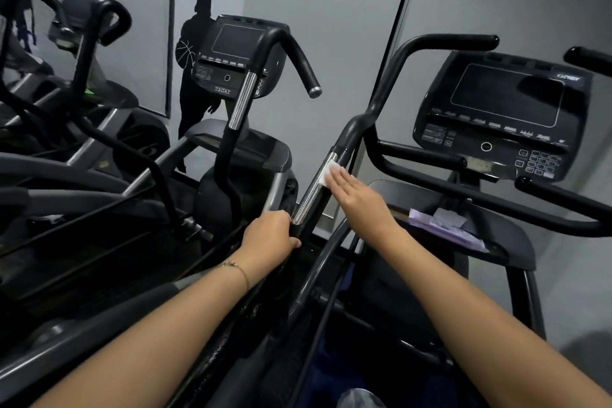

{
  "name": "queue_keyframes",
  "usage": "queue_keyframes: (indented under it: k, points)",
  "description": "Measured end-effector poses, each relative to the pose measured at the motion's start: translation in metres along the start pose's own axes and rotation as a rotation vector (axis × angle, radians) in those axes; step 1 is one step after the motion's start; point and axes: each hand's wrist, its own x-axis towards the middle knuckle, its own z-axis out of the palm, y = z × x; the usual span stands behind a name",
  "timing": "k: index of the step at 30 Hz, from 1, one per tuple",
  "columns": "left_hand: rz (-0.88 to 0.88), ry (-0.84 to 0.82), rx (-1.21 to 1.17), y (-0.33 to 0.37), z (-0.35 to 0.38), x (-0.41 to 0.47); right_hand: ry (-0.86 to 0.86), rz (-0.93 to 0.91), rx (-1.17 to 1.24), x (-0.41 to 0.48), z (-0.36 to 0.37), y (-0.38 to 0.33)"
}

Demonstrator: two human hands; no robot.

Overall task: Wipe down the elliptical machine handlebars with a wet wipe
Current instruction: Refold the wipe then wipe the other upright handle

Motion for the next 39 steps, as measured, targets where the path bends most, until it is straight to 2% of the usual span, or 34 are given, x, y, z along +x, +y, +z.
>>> queue_keyframes:
  k: [1,5,10,16,19,23,27,32,37,39]
  points:
    - [-0.003,0.001,-0.012,0.000,0.001,0.000,0.003,0.015,0.050,0.000,-0.004,-0.001]
    - [0.018,0.017,-0.008,0.002,0.000,-0.001,-0.049,0.278,0.189,0.008,-0.014,-0.020]
    - [0.059,0.039,-0.046,-0.005,0.001,0.000,-0.005,0.256,0.288,-0.015,0.011,-0.046]
    - [0.079,-0.038,-0.129,-0.010,-0.006,0.004,0.113,0.464,0.355,0.011,0.009,-0.050]
    - [0.080,-0.076,-0.264,-0.018,-0.009,0.003,0.212,0.395,0.425,-0.017,0.025,-0.071]
    - [0.070,-0.070,-0.451,-0.026,-0.006,0.000,0.283,0.227,0.247,-0.021,0.021,-0.051]
    - [0.058,-0.077,-0.558,-0.030,-0.002,0.000,0.192,0.235,0.252,-0.010,0.010,-0.050]
    - [0.127,-0.146,-0.563,-0.038,-0.004,0.000,0.100,0.007,0.205,-0.028,0.009,-0.063]
    - [0.058,-0.131,-0.568,-0.036,-0.001,0.002,0.172,0.224,0.319,-0.004,0.011,-0.050]
    - [0.054,-0.111,-0.560,-0.035,0.002,0.000,0.169,0.179,0.337,-0.024,0.014,-0.070]
